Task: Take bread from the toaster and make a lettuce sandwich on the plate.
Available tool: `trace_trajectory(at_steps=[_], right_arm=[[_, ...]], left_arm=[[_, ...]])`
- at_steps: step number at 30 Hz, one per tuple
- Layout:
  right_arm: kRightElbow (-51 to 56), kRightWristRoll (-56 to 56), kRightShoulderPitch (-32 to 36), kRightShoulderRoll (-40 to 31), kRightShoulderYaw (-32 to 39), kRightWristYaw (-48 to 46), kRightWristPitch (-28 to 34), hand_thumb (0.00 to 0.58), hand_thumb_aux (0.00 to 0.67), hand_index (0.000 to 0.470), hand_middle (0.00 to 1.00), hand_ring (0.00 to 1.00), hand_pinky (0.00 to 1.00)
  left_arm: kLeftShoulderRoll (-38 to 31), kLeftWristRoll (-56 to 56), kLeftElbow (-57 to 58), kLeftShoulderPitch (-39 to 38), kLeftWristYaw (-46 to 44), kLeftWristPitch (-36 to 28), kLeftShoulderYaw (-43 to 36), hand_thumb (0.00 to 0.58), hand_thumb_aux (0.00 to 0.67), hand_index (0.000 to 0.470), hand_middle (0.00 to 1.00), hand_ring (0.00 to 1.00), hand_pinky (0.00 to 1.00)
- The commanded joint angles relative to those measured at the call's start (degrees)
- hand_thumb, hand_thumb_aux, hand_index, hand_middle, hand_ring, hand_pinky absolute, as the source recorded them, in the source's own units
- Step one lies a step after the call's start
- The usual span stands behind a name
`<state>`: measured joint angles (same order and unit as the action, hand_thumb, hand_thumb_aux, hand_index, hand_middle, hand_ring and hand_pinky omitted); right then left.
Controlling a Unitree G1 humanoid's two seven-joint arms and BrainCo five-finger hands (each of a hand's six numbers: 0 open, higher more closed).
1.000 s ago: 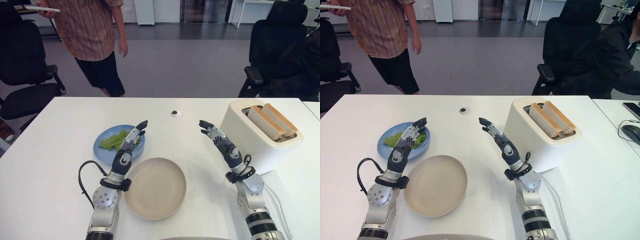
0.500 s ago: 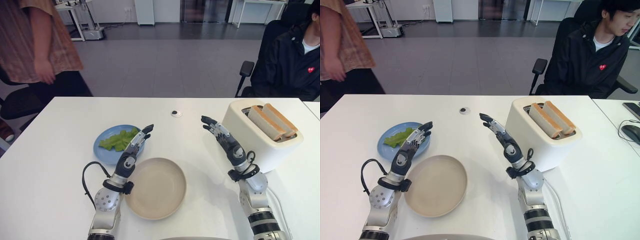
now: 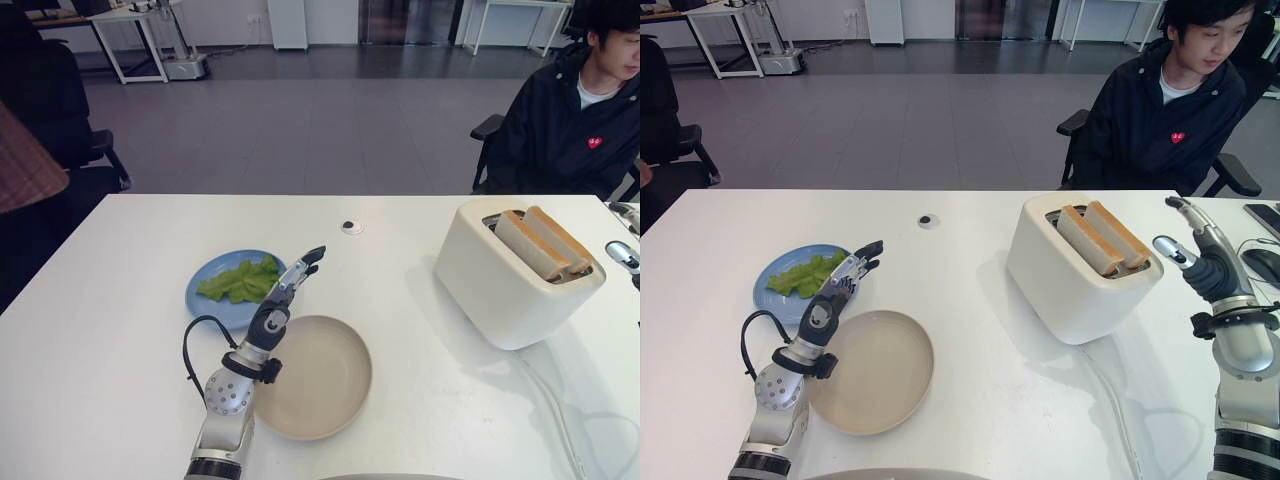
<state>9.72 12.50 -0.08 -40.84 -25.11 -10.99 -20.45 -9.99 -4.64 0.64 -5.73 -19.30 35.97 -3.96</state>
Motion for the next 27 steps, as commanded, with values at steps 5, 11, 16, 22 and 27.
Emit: trace_trajectory(at_steps=[5,11,16,22,27], right_arm=[[5.45,1.07,1.39,-0.07,4.94,1.51,-0.44,0.580,0.670,0.470,0.00,0.00,0.00],[2.34,-3.75,1.65,1.38,6.22,-0.28,-1.44,0.580,0.670,0.470,0.00,0.00,0.00],[-7.55,-27.30,5.69,3.60,-3.39,-3.50,4.25,0.580,0.670,0.470,0.00,0.00,0.00],[-27.70,-50.37,9.40,2.72,-1.63,-10.88,15.91,0.580,0.670,0.470,0.00,0.00,0.00],[-34.15,-53.25,10.39,7.92,21.95,-16.73,32.19,0.580,0.670,0.470,0.00,0.00,0.00]], left_arm=[[-0.96,-0.11,0.35,0.85,-1.35,-0.70,-0.33,0.000,0.000,0.000,0.00,0.00,0.00],[-1.05,0.22,0.56,0.81,-1.69,-0.40,-0.07,0.000,0.000,0.000,0.00,0.00,0.00],[-3.94,1.43,-0.71,0.38,-0.11,-0.02,4.14,0.000,0.000,0.000,0.00,0.00,0.00],[-9.08,5.33,-2.39,-0.60,4.49,-1.14,13.13,0.000,0.000,0.000,0.00,0.00,0.00],[-12.86,13.09,4.14,1.57,10.69,-2.19,17.62,0.000,0.000,0.000,0.00,0.00,0.00]])
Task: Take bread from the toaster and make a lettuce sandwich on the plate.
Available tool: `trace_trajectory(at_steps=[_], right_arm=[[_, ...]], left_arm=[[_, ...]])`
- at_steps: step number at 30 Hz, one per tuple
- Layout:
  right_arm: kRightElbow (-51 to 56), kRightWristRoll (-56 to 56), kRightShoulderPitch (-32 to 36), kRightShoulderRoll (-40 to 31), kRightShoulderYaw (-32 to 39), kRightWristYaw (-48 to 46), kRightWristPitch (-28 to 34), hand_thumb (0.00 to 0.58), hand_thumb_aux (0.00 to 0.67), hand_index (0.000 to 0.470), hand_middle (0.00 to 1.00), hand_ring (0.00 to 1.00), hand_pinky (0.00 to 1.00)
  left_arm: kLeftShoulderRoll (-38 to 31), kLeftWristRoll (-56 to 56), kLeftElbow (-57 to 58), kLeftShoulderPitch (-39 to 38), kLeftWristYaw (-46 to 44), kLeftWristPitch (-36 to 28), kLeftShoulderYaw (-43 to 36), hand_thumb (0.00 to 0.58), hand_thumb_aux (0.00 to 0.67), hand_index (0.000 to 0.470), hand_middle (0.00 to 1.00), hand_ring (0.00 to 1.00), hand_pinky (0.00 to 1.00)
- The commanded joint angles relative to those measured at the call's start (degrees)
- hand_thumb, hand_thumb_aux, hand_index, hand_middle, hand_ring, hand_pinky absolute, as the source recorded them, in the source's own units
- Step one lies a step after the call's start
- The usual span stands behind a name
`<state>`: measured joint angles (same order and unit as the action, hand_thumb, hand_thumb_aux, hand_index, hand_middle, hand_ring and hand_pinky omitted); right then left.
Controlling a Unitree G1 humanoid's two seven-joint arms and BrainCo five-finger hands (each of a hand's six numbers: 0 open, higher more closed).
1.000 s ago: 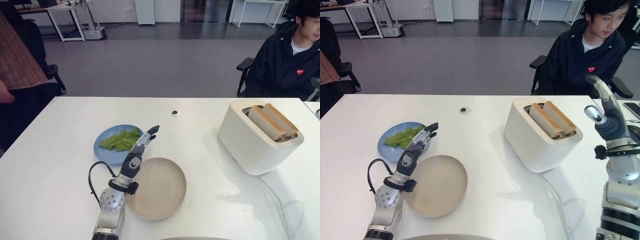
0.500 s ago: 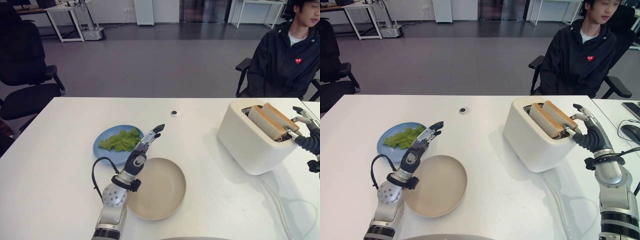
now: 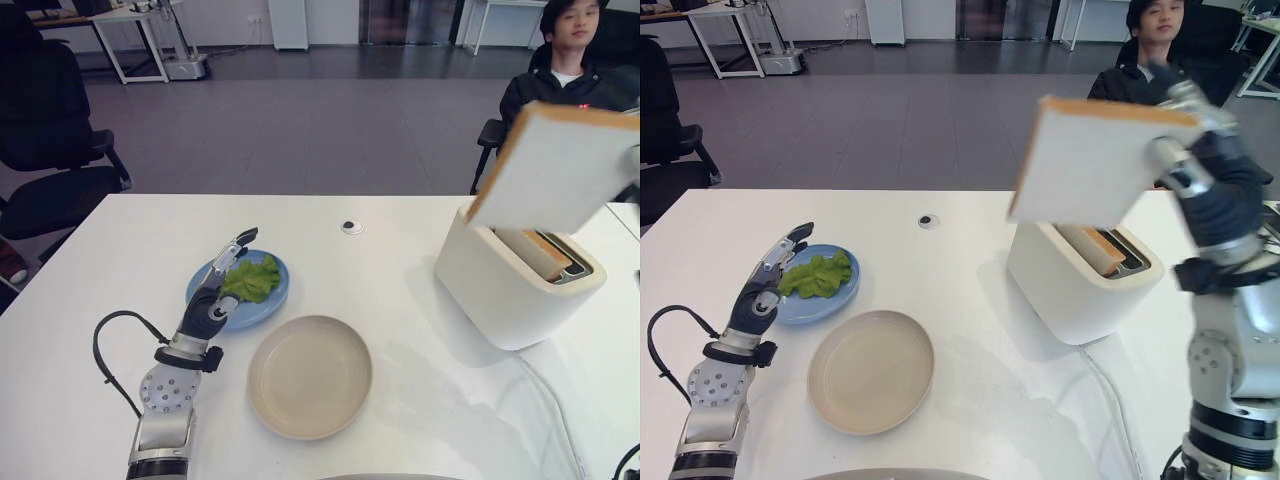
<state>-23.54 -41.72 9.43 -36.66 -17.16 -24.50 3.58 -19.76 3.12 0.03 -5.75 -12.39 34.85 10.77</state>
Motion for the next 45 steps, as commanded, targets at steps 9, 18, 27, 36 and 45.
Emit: trace_trajectory(at_steps=[9,18,27,36,45], right_arm=[[16.21,25.77,7.07,18.38,43.16,-7.16,7.39,0.580,0.670,0.470,0.00,0.00,0.00],[24.14,44.61,7.15,20.11,47.48,-4.49,-4.95,0.000,0.000,0.000,0.00,0.00,0.00],[22.30,46.69,5.91,20.76,44.29,-4.57,-9.95,0.000,0.000,0.000,0.00,0.00,0.00],[21.89,47.97,4.99,21.58,44.45,-5.58,-12.33,0.000,0.000,0.000,0.00,0.00,0.00],[21.41,49.04,4.56,21.92,44.18,-5.23,-13.51,0.000,0.000,0.000,0.00,0.00,0.00]], left_arm=[[-9.45,19.21,17.48,7.56,14.81,-0.72,1.68,0.000,0.000,0.000,0.00,0.00,0.00],[-17.65,40.46,29.15,13.43,28.87,-11.07,-7.65,0.000,0.000,0.000,0.00,0.00,0.00],[-20.30,45.96,44.39,21.61,33.51,-16.97,-17.99,0.000,0.000,0.000,0.00,0.00,0.00],[-20.62,42.74,53.00,25.08,34.44,-14.77,-22.71,0.316,0.218,0.153,0.00,0.00,0.00],[-23.05,40.74,47.45,23.48,37.03,-12.90,-23.45,0.580,0.670,0.470,0.00,0.00,0.00]])
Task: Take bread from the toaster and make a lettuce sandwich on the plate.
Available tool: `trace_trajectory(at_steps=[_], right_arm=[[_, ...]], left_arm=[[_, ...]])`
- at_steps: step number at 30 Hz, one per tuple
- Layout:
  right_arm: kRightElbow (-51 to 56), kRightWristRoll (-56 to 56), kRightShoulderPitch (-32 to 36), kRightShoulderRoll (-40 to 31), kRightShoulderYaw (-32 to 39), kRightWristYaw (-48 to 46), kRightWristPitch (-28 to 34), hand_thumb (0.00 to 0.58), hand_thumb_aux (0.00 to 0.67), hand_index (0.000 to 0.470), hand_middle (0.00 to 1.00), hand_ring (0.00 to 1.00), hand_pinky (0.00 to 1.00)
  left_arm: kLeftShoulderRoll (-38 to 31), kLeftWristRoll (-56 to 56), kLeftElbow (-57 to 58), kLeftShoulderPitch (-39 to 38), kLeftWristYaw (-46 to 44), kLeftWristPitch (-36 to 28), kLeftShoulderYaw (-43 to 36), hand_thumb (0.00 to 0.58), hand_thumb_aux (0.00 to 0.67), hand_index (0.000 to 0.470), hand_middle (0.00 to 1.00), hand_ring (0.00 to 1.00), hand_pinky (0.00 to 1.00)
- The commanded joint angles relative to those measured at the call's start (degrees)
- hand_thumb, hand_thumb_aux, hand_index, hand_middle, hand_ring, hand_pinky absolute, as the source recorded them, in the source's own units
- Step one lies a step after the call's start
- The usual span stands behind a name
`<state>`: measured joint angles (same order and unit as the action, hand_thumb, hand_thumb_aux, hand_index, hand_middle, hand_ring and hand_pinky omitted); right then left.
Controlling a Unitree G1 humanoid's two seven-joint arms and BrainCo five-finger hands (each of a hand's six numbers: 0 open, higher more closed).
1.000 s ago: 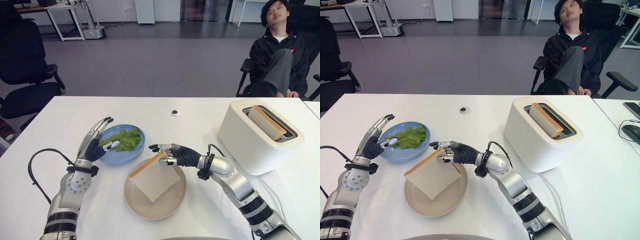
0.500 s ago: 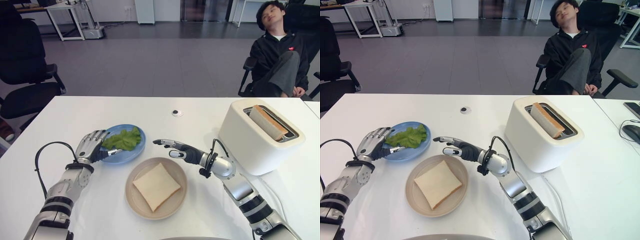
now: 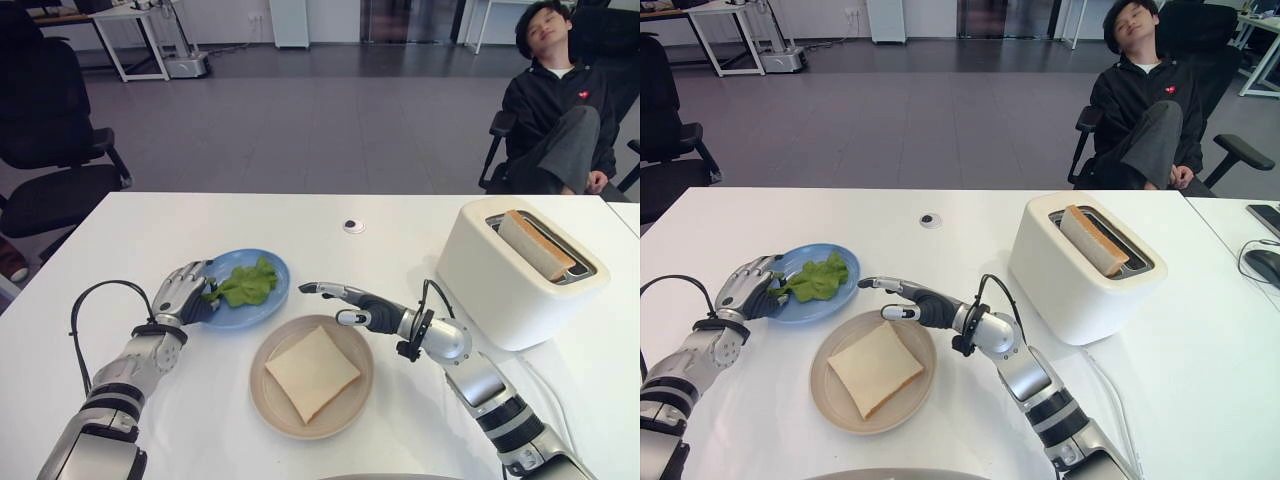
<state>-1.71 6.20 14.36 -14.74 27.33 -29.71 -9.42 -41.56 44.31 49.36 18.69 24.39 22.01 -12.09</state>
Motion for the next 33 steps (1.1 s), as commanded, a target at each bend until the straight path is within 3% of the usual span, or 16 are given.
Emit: trace_trajectory(at_steps=[1,7,10,15,20,28,29,30,31,33], right_arm=[[-0.41,1.29,-0.37,0.05,-0.36,0.03,-0.64,0.000,0.000,0.000,0.00,0.00,0.00],[0.36,2.15,-0.14,0.38,-1.09,0.89,-1.63,0.000,0.000,0.000,0.00,0.00,0.00],[0.46,1.61,0.05,0.50,-2.98,1.79,-1.95,0.000,0.000,0.000,0.00,0.00,0.00],[1.10,0.83,0.79,0.32,-7.06,3.30,-1.96,0.000,0.000,0.000,0.00,0.00,0.00],[1.02,0.93,1.12,0.41,-8.67,3.14,-1.89,0.000,0.000,0.000,0.00,0.00,0.00],[0.60,0.87,0.87,0.19,-8.56,1.74,-2.18,0.000,0.000,0.000,0.00,0.00,0.00],[0.42,0.87,0.77,0.14,-8.43,1.50,-2.22,0.000,0.000,0.000,0.00,0.00,0.00],[0.26,0.87,0.69,0.08,-8.35,1.25,-2.25,0.000,0.000,0.000,0.00,0.00,0.00],[0.15,0.86,0.64,0.01,-8.33,1.02,-2.29,0.000,0.000,0.000,0.00,0.00,0.00],[0.00,0.80,0.58,-0.13,-8.43,0.59,-2.35,0.000,0.000,0.000,0.00,0.00,0.00]], left_arm=[[-1.45,-0.48,-2.49,-1.22,0.34,-0.16,-0.68,0.580,0.670,0.470,0.00,0.00,0.00],[-2.61,-6.56,-13.57,-6.48,-0.93,3.19,3.16,0.580,0.670,0.470,0.00,0.00,0.00],[-1.68,-18.80,-26.11,-13.88,-11.14,7.34,5.41,0.580,0.670,0.470,0.00,0.00,0.00],[-2.81,-30.09,-46.75,-26.63,-29.13,7.08,2.22,0.580,0.670,0.470,0.00,0.00,0.00],[-3.36,-25.97,-54.53,-32.45,-36.23,3.12,2.46,0.580,0.670,0.470,0.00,0.00,0.00],[-0.79,-21.42,-57.57,-34.99,-36.94,0.78,4.06,0.580,0.670,0.470,0.00,0.00,0.00],[-0.63,-20.65,-57.59,-35.08,-36.77,0.52,4.24,0.576,0.615,0.431,0.00,0.00,0.00],[-0.63,-20.14,-57.63,-35.25,-36.94,0.44,4.33,0.438,0.339,0.238,0.00,0.00,0.00],[-0.92,-20.31,-57.81,-35.72,-37.58,0.88,4.31,0.275,0.184,0.129,0.00,0.00,0.00],[-1.54,-21.28,-58.71,-36.76,-38.53,1.55,5.25,0.023,0.013,0.009,0.00,0.00,0.00]])
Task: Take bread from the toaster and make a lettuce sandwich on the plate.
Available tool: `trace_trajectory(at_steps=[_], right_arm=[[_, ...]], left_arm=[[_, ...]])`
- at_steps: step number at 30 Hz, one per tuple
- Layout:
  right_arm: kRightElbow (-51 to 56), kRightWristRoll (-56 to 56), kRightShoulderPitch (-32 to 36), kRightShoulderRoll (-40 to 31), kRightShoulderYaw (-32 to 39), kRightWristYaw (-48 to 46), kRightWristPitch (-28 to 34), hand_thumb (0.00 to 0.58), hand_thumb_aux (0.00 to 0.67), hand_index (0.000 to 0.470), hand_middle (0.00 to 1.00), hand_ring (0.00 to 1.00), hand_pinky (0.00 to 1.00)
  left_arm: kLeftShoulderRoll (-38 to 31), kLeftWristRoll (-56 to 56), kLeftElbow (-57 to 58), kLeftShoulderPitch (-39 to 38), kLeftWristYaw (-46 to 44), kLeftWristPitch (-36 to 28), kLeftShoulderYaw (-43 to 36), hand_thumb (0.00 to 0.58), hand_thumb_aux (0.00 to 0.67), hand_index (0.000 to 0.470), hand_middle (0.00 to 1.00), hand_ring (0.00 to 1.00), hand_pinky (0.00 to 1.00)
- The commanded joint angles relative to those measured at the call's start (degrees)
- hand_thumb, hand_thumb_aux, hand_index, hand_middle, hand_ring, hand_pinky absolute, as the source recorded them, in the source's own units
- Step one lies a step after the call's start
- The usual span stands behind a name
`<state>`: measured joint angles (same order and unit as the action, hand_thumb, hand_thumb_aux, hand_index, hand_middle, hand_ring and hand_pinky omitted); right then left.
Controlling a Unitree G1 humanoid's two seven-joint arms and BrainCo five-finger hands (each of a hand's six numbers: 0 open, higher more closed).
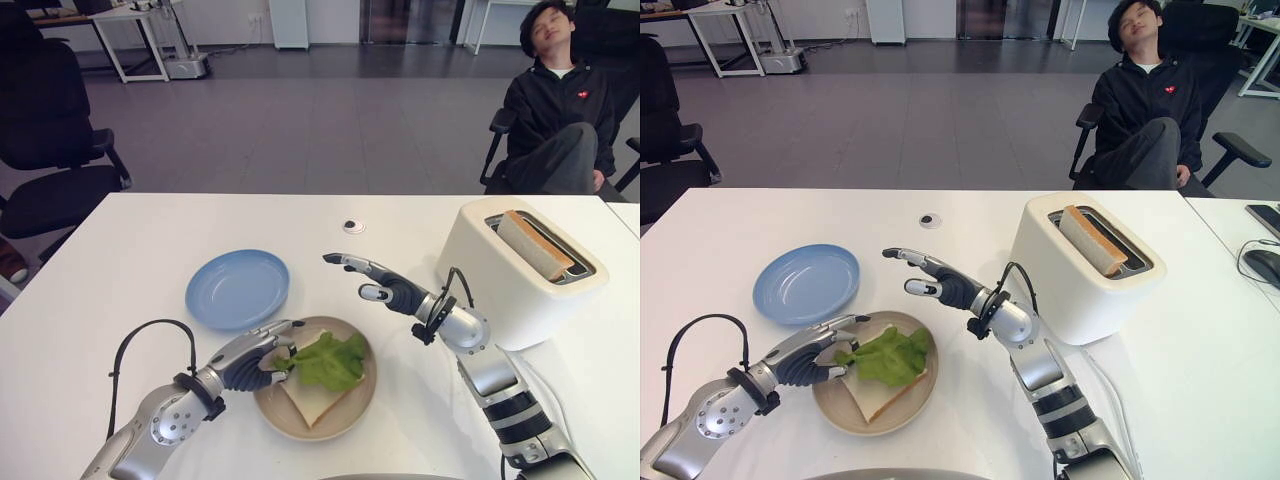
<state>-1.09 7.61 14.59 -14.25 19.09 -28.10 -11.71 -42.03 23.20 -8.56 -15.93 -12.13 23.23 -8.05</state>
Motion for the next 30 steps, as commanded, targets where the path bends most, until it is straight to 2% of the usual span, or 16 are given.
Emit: trace_trajectory(at_steps=[1,7,8,9,10,11,13,16,19,24,29,30], right_arm=[[-0.69,-0.64,0.28,-0.69,-0.25,-1.18,-0.10,0.000,0.000,0.000,0.00,0.00,0.00],[-1.11,-0.88,-0.04,-1.15,-0.34,-1.96,-0.35,0.000,0.000,0.000,0.00,0.00,0.00],[-1.34,-1.08,-0.10,-1.37,-0.51,-2.13,-0.40,0.000,0.000,0.000,0.00,0.00,0.00],[-1.60,-1.30,-0.26,-1.64,-0.85,-2.17,-0.52,0.000,0.000,0.000,0.00,0.00,0.00],[-2.10,-1.64,-0.47,-2.02,-1.66,-1.92,-1.15,0.000,0.000,0.000,0.00,0.00,0.00],[-3.09,-1.02,-0.66,-2.90,-3.05,-0.89,-2.90,0.000,0.000,0.000,0.00,0.00,0.00],[-6.01,3.48,-0.93,-6.38,-7.90,3.48,-8.55,0.000,0.000,0.000,0.00,0.00,0.00],[-10.64,10.53,-2.34,-13.96,-19.38,9.86,-14.69,0.000,0.000,0.000,0.00,0.00,0.00],[-10.21,18.29,-6.23,-21.70,-29.68,15.32,-17.51,0.000,0.000,0.000,0.00,0.00,0.00],[-4.57,17.99,-12.83,-27.05,-39.53,18.36,-16.68,0.000,0.000,0.000,0.00,0.00,0.00],[3.65,18.16,-15.68,-28.52,-38.53,17.67,-12.64,0.000,0.000,0.000,0.00,0.00,0.00],[4.77,17.15,-16.09,-28.30,-38.16,17.18,-11.98,0.000,0.000,0.000,0.00,0.00,0.00]], left_arm=[[-1.44,-0.69,-1.36,-2.60,-2.53,0.56,1.82,0.009,0.005,0.004,0.00,0.00,0.00],[-3.61,-1.18,-4.94,-5.23,-4.78,1.47,7.20,0.000,0.000,0.000,0.00,0.00,0.00],[-4.00,-1.46,-5.98,-5.77,-5.11,1.64,8.56,0.071,0.042,0.029,0.00,0.00,0.00],[-4.21,-1.59,-6.91,-6.12,-5.36,1.68,9.85,0.087,0.053,0.037,0.00,0.00,0.00],[-4.34,-1.88,-7.72,-6.27,-5.60,1.78,11.01,0.045,0.026,0.018,0.00,0.00,0.00],[-4.01,-2.55,-8.53,-6.09,-5.65,1.90,11.74,0.027,0.016,0.011,0.00,0.00,0.00],[-2.10,-4.28,-10.01,-5.55,-5.42,2.39,11.55,0.079,0.047,0.033,0.00,0.00,0.00],[2.15,-8.91,-11.57,-4.82,-4.08,3.56,10.51,0.000,0.000,0.000,0.00,0.00,0.00],[5.95,-13.09,-12.20,-4.11,-3.08,4.21,11.40,0.000,0.000,0.000,0.00,0.00,0.00],[9.07,-15.07,-12.23,-1.23,-3.45,4.47,10.57,0.000,0.000,0.000,0.00,0.00,0.00],[9.93,-14.97,-12.68,-0.06,-4.65,4.53,10.49,0.014,0.008,0.006,0.00,0.00,0.00],[10.03,-14.82,-12.66,0.06,-4.82,4.48,10.44,0.000,0.000,0.000,0.00,0.00,0.00]])
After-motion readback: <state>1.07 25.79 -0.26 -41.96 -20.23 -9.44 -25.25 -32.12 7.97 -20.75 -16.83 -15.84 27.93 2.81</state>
